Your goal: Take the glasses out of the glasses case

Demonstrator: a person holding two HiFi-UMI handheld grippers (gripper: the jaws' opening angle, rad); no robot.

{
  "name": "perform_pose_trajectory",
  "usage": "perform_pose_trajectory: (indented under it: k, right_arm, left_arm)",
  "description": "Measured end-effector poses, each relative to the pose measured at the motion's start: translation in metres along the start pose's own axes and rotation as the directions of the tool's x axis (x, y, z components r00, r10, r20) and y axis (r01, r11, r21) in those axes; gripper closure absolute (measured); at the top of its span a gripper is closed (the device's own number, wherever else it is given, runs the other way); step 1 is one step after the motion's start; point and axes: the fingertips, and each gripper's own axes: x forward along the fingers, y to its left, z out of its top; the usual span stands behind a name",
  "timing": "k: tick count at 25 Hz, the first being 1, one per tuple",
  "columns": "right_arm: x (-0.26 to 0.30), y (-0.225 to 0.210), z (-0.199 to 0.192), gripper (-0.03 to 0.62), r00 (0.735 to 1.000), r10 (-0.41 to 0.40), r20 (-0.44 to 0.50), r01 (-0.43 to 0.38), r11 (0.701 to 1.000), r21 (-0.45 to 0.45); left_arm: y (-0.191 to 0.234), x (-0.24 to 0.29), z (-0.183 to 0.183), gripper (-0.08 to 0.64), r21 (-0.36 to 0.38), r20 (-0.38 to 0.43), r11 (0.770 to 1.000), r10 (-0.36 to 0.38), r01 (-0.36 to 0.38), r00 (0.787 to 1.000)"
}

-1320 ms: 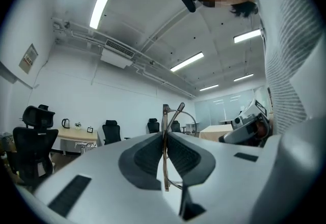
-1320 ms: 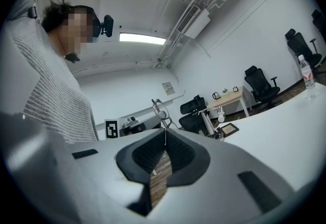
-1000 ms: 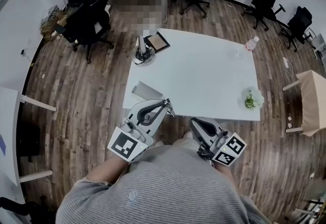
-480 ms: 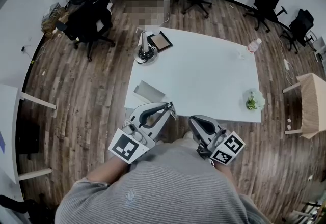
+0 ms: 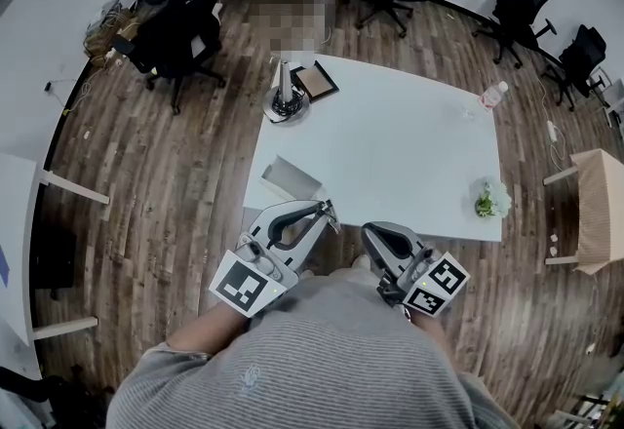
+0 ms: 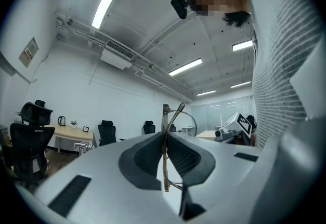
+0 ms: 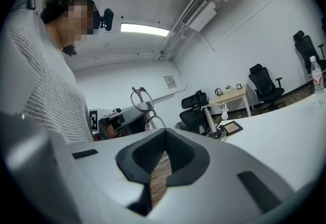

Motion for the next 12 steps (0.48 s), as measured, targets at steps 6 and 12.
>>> perform_pose_trajectory:
  k: [6, 12]
  right_arm:
    - [0.0063, -0.0002, -0.0014, 0.578, 1.000, 0.015, -0.011, -0.015, 1.000, 0.001]
    - [0.0089, -0.0051, -0.0009, 0.578, 1.000, 0.017, -0.017, -0.017, 1.000, -0.002]
  left_arm:
    - [0.0041, -0.0005, -0.0017, 0.525, 0.008, -0.006, 1.000, -0.002, 0.002, 1.000]
    - [0.0085, 0.0031, -0.0045, 0.525, 0.008, -0.003, 1.000, -0.004, 0.004, 1.000]
